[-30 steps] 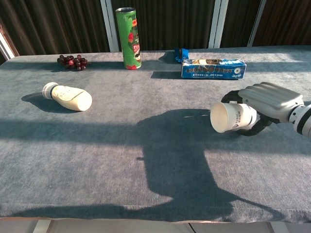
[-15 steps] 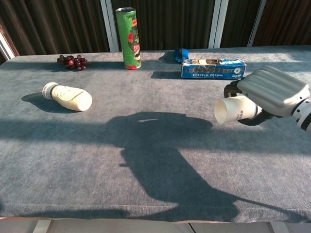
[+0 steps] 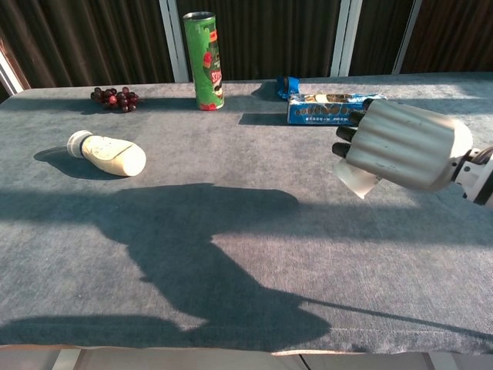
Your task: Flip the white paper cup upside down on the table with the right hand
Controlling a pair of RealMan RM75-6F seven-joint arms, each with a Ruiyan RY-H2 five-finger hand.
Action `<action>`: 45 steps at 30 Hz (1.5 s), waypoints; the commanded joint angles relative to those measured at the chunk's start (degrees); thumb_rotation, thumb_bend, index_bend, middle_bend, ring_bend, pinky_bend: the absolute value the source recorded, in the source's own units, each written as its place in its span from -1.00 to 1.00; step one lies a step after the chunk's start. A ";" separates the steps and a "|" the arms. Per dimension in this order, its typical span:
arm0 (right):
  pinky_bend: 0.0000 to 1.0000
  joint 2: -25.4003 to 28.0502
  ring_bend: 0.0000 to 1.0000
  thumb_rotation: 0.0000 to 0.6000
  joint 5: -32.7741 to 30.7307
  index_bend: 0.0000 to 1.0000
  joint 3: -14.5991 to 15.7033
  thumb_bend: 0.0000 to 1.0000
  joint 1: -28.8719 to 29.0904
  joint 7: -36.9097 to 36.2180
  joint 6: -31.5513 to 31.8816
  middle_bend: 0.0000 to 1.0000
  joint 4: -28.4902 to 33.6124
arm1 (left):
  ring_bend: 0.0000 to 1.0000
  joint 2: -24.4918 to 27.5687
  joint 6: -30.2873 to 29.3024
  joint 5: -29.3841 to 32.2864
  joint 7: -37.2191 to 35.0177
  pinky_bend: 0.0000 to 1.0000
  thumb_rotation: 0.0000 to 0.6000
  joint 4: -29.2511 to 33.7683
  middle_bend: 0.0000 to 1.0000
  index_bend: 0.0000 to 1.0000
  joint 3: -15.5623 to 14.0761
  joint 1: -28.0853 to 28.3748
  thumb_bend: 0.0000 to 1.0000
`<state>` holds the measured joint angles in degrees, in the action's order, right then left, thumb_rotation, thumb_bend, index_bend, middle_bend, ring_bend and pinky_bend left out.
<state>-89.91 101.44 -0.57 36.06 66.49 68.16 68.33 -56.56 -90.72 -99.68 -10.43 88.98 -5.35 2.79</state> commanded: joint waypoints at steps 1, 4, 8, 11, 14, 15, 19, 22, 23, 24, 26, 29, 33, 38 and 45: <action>0.42 3.52 0.15 1.00 0.84 0.48 0.59 0.16 2.40 7.68 -7.08 0.09 4.97 | -0.88 0.01 0.13 -0.01 0.12 -0.72 1.00 0.08 -0.72 -0.51 -0.03 0.05 -0.04; 0.38 4.32 0.10 1.00 -0.65 0.43 0.27 0.16 2.98 11.36 -10.88 0.09 6.83 | -0.88 -0.02 0.32 0.00 0.33 -0.72 1.00 0.17 -0.72 -0.51 -0.05 0.11 -0.04; 0.24 3.99 -0.03 1.00 -3.71 0.30 -0.71 0.16 2.95 14.74 -14.05 0.08 7.92 | -0.89 -0.03 0.63 0.13 0.60 -0.72 1.00 0.29 -0.72 -0.51 -0.05 0.21 -0.04; 0.15 3.17 -0.13 1.00 -5.08 0.19 -1.18 0.13 3.07 15.32 -15.10 0.02 7.49 | -0.88 0.00 0.76 0.20 0.64 -0.72 1.00 0.36 -0.72 -0.51 -0.05 0.25 -0.04; 0.05 2.11 -0.25 1.00 -6.20 0.10 -1.62 0.10 2.80 15.10 -14.91 -0.06 6.32 | -0.88 0.01 0.77 0.38 0.54 -0.72 1.00 0.39 -0.72 -0.51 0.01 0.24 -0.04; 0.01 1.67 -0.28 1.00 -6.49 0.07 -1.68 0.08 2.67 14.97 -14.73 -0.09 5.84 | -0.88 0.01 0.76 0.43 0.51 -0.72 1.00 0.39 -0.72 -0.51 0.04 0.24 -0.04; -0.05 0.73 -0.35 1.00 -6.58 -0.02 -1.45 0.02 2.45 13.44 -13.91 -0.16 4.49 | -0.88 0.04 0.76 0.39 0.38 -0.72 1.00 0.34 -0.72 -0.51 0.00 0.24 -0.04; -0.11 0.02 -0.42 1.00 -6.83 -0.10 -1.36 -0.09 2.09 11.64 -13.05 -0.23 3.57 | -0.88 0.04 0.68 0.32 0.37 -0.72 1.00 0.32 -0.72 -0.51 -0.02 0.22 -0.04; -0.14 -0.17 -0.45 1.00 -6.96 -0.14 -1.35 -0.13 1.92 11.33 -12.74 -0.27 3.37 | -0.88 0.03 0.64 0.30 0.36 -0.72 1.00 0.31 -0.72 -0.51 -0.02 0.21 -0.04; -0.16 -0.36 -0.47 1.00 -6.97 -0.16 -1.29 -0.16 1.79 10.89 -12.39 -0.29 3.15 | -0.88 0.03 0.62 0.29 0.37 -0.72 1.00 0.32 -0.72 -0.51 -0.01 0.20 -0.04; -0.22 -0.53 -0.52 1.00 -6.90 -0.21 -1.19 -0.24 1.69 9.92 -11.96 -0.36 2.79 | -0.88 0.03 0.62 0.29 0.39 -0.72 1.00 0.32 -0.72 -0.51 -0.03 0.19 -0.04; -0.30 -0.78 -0.61 1.00 -7.17 -0.31 -1.20 -0.34 1.31 8.37 -11.10 -0.48 2.30 | -0.88 0.04 0.61 0.24 0.42 -0.72 1.00 0.34 -0.72 -0.51 -0.04 0.20 -0.04; -0.43 -0.77 -0.77 1.00 -8.01 -0.54 -1.61 -0.47 0.64 6.34 -9.76 -0.69 2.64 | -0.88 0.03 0.61 0.21 0.44 -0.72 1.00 0.34 -0.72 -0.51 -0.06 0.19 -0.04; -0.65 1.30 -0.98 1.00 -9.61 -0.95 -2.56 -0.57 -0.75 1.04 -7.24 -0.94 7.21 | -0.88 0.00 0.64 0.30 0.48 -0.72 1.00 0.33 -0.72 -0.51 -0.02 0.19 -0.04; -0.81 8.41 -1.00 1.00 -10.91 -1.00 -3.59 -0.70 -4.11 -16.44 -1.19 -1.00 20.00 | -0.88 -0.10 0.79 0.28 0.91 -0.72 1.00 0.39 -0.72 -0.51 -0.03 0.23 -0.04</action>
<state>-85.37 91.47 -3.53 33.93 59.18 63.82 82.02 -56.64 -89.96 -99.38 -9.56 89.37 -5.38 3.01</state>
